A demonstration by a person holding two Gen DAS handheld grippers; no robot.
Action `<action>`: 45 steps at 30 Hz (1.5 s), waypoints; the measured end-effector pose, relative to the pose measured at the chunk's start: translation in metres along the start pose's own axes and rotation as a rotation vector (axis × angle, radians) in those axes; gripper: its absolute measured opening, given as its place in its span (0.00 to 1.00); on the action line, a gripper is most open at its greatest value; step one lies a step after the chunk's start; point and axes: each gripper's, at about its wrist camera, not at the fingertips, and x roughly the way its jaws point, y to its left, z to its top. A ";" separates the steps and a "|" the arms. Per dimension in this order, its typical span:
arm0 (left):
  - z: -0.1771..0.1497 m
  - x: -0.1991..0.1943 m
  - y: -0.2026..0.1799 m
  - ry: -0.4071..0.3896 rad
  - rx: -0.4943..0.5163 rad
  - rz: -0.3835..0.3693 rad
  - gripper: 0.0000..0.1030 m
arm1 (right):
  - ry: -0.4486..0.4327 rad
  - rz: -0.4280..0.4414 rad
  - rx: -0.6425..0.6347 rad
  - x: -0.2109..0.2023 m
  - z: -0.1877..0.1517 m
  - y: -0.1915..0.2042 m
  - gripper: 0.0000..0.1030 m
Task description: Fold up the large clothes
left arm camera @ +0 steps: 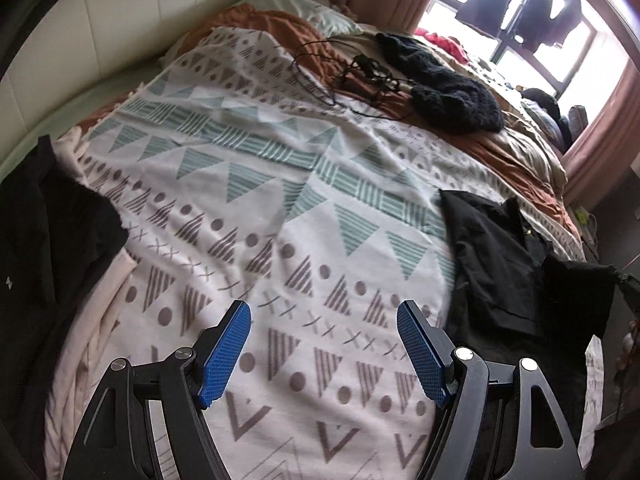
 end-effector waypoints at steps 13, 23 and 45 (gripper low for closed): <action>-0.010 0.018 -0.048 0.038 0.064 -0.048 0.74 | 0.418 0.148 -0.187 0.061 -0.120 0.036 0.74; -0.037 0.045 -0.162 0.091 0.216 -0.136 0.74 | 0.370 0.062 -0.034 0.006 -0.149 -0.078 0.74; -0.126 0.099 -0.445 0.196 0.625 -0.309 0.74 | 0.203 -0.128 0.219 -0.080 -0.186 -0.260 0.73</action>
